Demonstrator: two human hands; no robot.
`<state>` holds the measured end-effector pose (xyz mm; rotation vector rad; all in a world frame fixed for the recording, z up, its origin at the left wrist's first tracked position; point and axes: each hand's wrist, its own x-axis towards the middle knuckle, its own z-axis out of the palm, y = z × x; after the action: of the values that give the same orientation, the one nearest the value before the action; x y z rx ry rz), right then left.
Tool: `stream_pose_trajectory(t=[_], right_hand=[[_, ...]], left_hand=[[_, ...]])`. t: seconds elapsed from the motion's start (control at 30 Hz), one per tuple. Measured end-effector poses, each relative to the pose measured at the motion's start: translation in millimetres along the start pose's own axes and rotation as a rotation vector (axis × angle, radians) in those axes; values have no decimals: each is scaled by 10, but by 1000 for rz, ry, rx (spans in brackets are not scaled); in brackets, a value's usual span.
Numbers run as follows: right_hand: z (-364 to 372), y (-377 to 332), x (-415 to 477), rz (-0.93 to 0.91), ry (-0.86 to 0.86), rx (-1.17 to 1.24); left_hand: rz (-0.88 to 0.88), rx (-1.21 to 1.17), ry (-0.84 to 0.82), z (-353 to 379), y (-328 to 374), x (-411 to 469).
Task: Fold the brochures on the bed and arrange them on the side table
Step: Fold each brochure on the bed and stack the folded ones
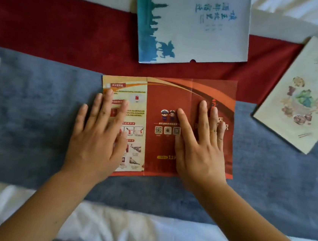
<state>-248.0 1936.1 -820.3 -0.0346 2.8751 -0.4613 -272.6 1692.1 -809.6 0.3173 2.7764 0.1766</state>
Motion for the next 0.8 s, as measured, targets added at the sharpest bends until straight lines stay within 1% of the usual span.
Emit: stream_pose_trajectory(t=[0.1, 0.17, 0.3, 0.57, 0.7, 0.8], right_hand=[[65, -184, -6, -64, 41, -26], [118, -241, 9, -96, 57, -63], [211, -297, 42, -78, 61, -98], [233, -380, 71, -95, 20, -130], [234, -484, 83, -135, 29, -105], [243, -612, 82, -174, -2, -82]], left_hand=[[-78, -38, 38, 31, -58, -123], [-104, -60, 32, 50, -42, -178], [-114, -117, -20, 90, 22, -202], [-92, -289, -22, 70, 129, -157], [-75, -402, 57, 47, 123, -181], [-57, -445, 112, 22, 63, -217]])
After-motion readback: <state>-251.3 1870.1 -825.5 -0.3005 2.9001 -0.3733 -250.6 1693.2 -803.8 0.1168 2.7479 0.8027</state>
